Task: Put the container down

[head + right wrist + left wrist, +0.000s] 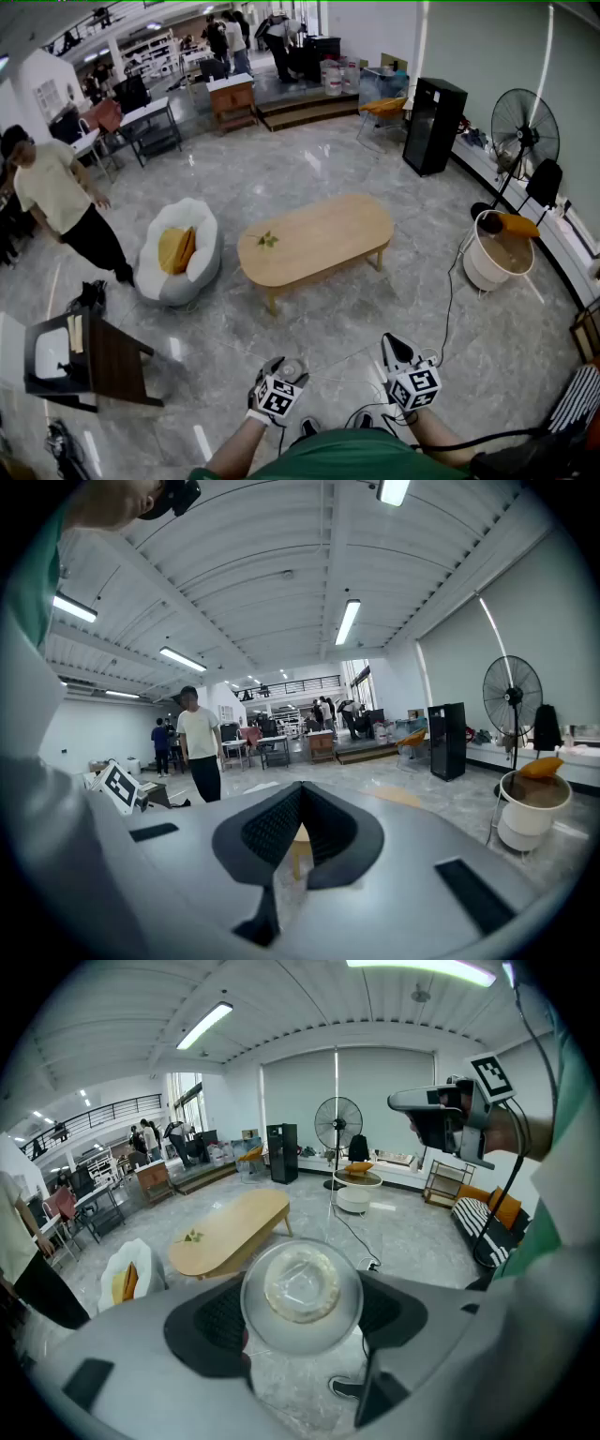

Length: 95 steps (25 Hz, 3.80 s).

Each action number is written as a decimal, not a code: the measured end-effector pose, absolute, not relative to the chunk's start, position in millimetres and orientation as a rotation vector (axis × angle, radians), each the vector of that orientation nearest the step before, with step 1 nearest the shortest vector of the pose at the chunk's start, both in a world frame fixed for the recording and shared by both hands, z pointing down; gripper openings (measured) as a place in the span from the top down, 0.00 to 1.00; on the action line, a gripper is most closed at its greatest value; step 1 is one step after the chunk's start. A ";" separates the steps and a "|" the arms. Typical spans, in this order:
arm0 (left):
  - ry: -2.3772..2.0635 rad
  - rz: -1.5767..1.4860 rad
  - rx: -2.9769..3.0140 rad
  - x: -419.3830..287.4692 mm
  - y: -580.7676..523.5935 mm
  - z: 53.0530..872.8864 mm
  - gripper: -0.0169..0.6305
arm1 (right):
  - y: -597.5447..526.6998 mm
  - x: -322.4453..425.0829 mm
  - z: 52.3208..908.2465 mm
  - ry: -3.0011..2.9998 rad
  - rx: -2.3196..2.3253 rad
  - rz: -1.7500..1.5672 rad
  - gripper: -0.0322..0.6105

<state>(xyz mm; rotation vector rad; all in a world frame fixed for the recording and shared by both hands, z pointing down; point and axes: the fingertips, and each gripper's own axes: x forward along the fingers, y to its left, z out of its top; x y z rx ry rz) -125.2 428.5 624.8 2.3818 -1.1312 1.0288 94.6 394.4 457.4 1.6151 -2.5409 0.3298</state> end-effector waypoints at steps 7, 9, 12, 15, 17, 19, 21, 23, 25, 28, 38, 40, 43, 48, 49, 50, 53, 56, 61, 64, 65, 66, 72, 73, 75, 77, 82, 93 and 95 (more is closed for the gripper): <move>-1.168 0.994 2.413 -109.1 434.4 599.5 0.45 | 408.4 90.5 449.4 -2.607 1.566 0.330 0.93; -1.177 0.986 2.403 -101.1 434.5 594.7 0.45 | 409.6 97.7 446.3 -2.624 1.557 0.331 0.93; -1.191 0.989 2.386 -88.2 436.4 590.9 0.45 | 412.4 112.5 443.0 -2.657 1.554 0.345 0.93; -1.196 0.990 2.377 -72.5 436.8 589.7 0.45 | 413.7 131.0 438.2 -2.681 1.562 0.357 0.93; -1.208 0.984 2.366 -60.1 437.3 585.8 0.45 | 414.0 145.1 434.9 -2.689 1.565 0.357 0.93; -1.224 0.978 2.345 -47.7 438.4 582.3 0.45 | 413.8 159.4 434.2 -2.697 1.563 0.352 0.93; -1.242 0.976 2.334 -37.0 437.8 581.4 0.45 | 413.3 172.5 435.8 -2.707 1.558 0.348 0.93; -1.261 0.977 2.328 -26.6 436.9 580.1 0.45 | 412.8 184.8 436.9 -2.718 1.551 0.349 0.93; -1.277 0.982 2.322 -14.8 437.2 578.1 0.45 | 413.2 198.1 438.1 -2.726 1.545 0.354 0.93; -1.298 0.978 2.313 4.5 437.4 578.1 0.45 | 413.2 219.6 441.1 -2.736 1.538 0.359 0.93; -1.319 0.982 2.273 36.8 435.0 586.5 0.45 | 405.6 263.3 452.4 -2.723 1.543 0.383 0.93; -1.317 0.987 2.271 35.3 427.0 590.7 0.45 | 398.4 264.5 454.2 -2.717 1.556 0.370 0.93; -1.312 0.990 2.270 29.9 412.3 593.8 0.45 | 386.6 261.5 454.0 -2.704 1.571 0.354 0.93; -1.270 0.961 2.283 20.4 382.5 599.1 0.45 | 360.5 247.6 454.9 -2.664 1.587 0.350 0.93; -1.261 0.956 2.287 15.7 374.6 600.5 0.45 | 353.6 241.4 454.2 -2.656 1.587 0.345 0.93; -1.254 0.954 2.292 9.5 366.2 601.8 0.45 | 346.3 233.8 453.1 -2.648 1.586 0.339 0.93; -1.236 0.950 2.314 -13.4 339.8 605.4 0.45 | 322.8 207.8 449.8 -2.626 1.584 0.319 0.93; -1.221 0.953 2.324 -39.9 318.8 612.3 0.45 | 302.1 182.0 450.8 -2.600 1.590 0.305 0.93; -1.203 0.928 2.319 -86.3 282.4 623.5 0.45 | 266.5 140.6 451.9 -2.553 1.594 0.289 0.93; -1.183 0.927 2.311 -109.8 270.0 630.2 0.45 | 252.7 118.0 452.1 -2.534 1.591 0.291 0.93; -1.181 0.927 2.312 -116.3 264.9 631.9 0.45 | 247.9 111.4 451.4 -2.532 1.589 0.289 0.93; -1.181 0.927 2.313 -122.1 259.4 632.8 0.45 | 242.8 105.2 450.2 -2.530 1.586 0.287 0.93; -1.184 0.914 2.308 -144.3 244.1 635.4 0.45 | 224.9 80.4 446.2 -2.533 1.564 0.270 0.93; -1.189 0.916 2.309 -146.5 239.6 636.0 0.45 | 220.5 77.7 446.6 -2.539 1.562 0.268 0.93; -1.197 0.917 2.301 -149.0 231.5 635.3 0.45 | 210.7 73.6 447.3 -2.553 1.549 0.269 0.93; -1.207 0.914 2.281 -149.8 226.6 632.8 0.45 | 201.2 71.6 449.5 -2.564 1.532 0.281 0.93; -1.266 0.922 2.245 -152.2 206.1 630.4 0.45 | 169.8 69.0 456.4 -2.624 1.476 0.304 0.93; -1.400 0.945 2.141 -105.2 119.3 616.0 0.45 | 61.7 116.1 456.4 -2.777 1.360 0.344 0.93; -1.421 0.927 2.132 -89.3 98.1 611.5 0.45 | 37.5 132.3 457.8 -2.784 1.357 0.351 0.93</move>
